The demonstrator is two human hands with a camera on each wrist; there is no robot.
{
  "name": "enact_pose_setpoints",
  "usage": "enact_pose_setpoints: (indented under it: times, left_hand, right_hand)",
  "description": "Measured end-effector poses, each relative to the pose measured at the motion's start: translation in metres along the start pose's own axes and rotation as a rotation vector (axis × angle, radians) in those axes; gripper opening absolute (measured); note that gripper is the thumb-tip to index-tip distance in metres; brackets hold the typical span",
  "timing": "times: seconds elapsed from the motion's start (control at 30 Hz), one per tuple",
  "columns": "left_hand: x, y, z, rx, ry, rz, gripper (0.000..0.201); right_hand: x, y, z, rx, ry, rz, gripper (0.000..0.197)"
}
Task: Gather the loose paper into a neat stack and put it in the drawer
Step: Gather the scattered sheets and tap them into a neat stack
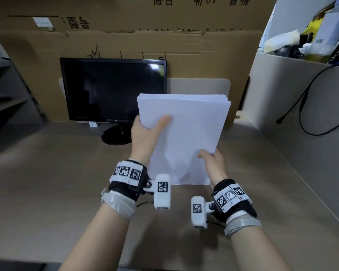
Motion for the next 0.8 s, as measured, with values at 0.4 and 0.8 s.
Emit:
enact_pose_setpoints:
  times: [0.4, 0.8]
  left_hand:
    - [0.002, 0.004, 0.007, 0.103, -0.023, 0.077, 0.042]
    - [-0.002, 0.017, 0.065, -0.042, -0.073, 0.176, 0.039]
  right_hand:
    - [-0.001, 0.01, 0.038, -0.119, -0.115, -0.048, 0.038]
    - [-0.011, 0.001, 0.024, -0.09, -0.069, -0.087, 0.031]
Point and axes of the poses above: each hand's wrist, its own y-axis away from the middle knuckle, its own x-axis out of the palm, z = x × y, the point moved 8 cm from there along -y, towards the middle knuckle, and after that the axes turned 14 degrees about x, right-handed, at the moved point
